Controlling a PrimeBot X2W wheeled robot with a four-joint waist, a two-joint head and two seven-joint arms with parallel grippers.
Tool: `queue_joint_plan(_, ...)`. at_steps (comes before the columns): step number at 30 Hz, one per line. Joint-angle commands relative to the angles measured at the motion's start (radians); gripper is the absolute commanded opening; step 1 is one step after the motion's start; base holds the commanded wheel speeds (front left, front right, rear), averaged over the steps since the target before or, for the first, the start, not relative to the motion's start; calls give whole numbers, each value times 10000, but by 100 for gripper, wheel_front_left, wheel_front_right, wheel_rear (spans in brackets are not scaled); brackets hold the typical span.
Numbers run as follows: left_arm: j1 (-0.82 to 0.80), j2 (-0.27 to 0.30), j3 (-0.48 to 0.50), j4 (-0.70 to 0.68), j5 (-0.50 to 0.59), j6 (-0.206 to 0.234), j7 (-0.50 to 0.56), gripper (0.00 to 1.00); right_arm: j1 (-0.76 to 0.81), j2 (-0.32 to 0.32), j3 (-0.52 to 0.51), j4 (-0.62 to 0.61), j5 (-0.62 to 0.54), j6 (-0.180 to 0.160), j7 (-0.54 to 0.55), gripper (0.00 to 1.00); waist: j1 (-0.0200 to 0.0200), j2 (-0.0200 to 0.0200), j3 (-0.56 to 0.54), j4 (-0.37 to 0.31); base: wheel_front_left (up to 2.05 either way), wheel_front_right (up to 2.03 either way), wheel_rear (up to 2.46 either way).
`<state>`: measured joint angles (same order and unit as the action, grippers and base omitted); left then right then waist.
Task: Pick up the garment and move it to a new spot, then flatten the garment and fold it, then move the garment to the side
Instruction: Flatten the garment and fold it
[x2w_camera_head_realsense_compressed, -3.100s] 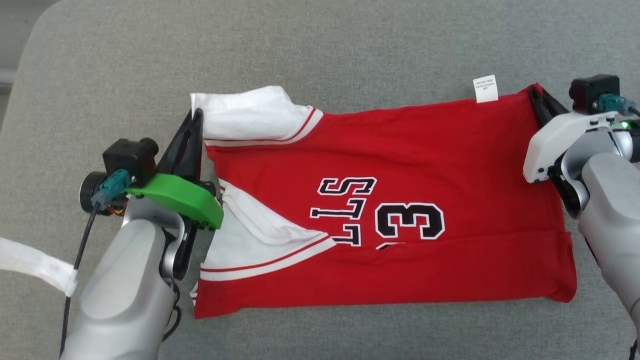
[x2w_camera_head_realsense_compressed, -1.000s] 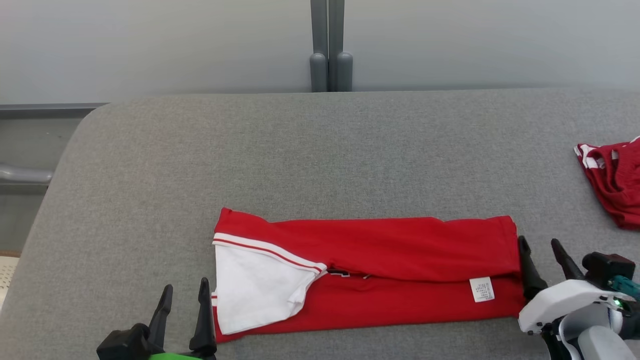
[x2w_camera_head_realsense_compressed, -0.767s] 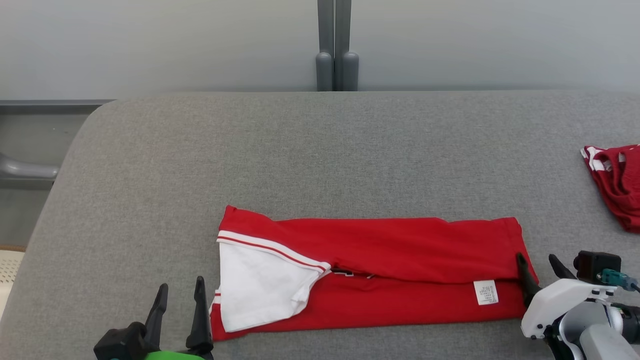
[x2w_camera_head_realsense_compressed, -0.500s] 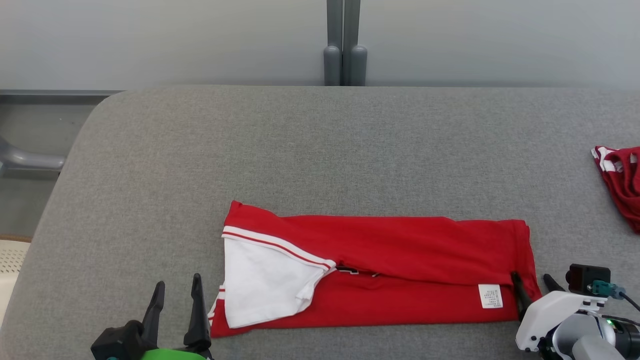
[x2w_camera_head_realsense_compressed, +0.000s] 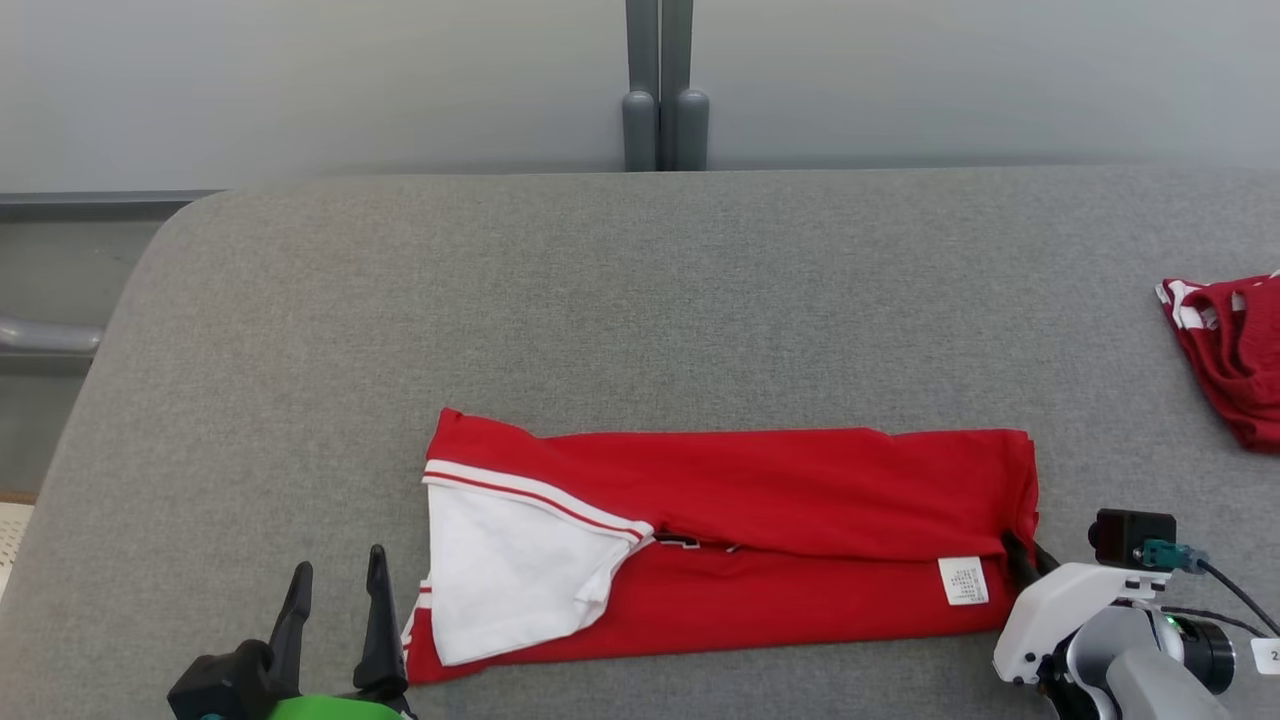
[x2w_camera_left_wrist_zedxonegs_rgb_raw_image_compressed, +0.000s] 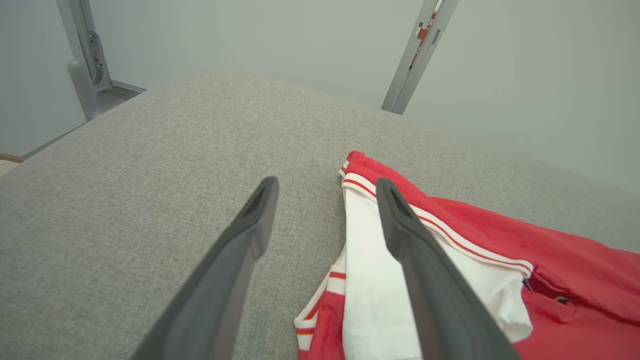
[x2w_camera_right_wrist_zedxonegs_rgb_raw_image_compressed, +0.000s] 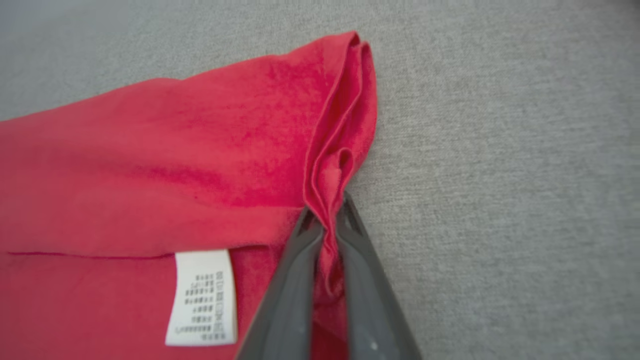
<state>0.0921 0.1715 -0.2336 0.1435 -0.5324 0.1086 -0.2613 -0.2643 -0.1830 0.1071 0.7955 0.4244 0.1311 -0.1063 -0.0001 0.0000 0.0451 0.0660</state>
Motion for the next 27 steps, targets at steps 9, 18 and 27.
queue_joint_plan(9,-13,25,325,45,282,-23,-48,100,-476,-864,-48,-201,428,-14,-283,0,1,0,-170,-729,0,0,0)
queue_joint_plan(18,14,67,279,212,742,-179,-40,100,-191,-1687,-529,-596,605,-13,-111,0,1,0,-505,-1378,0,0,0)
queue_joint_plan(27,-202,15,274,463,876,-296,-41,100,218,-1388,-363,-1846,1148,-11,262,0,1,0,-675,-1570,0,0,0)
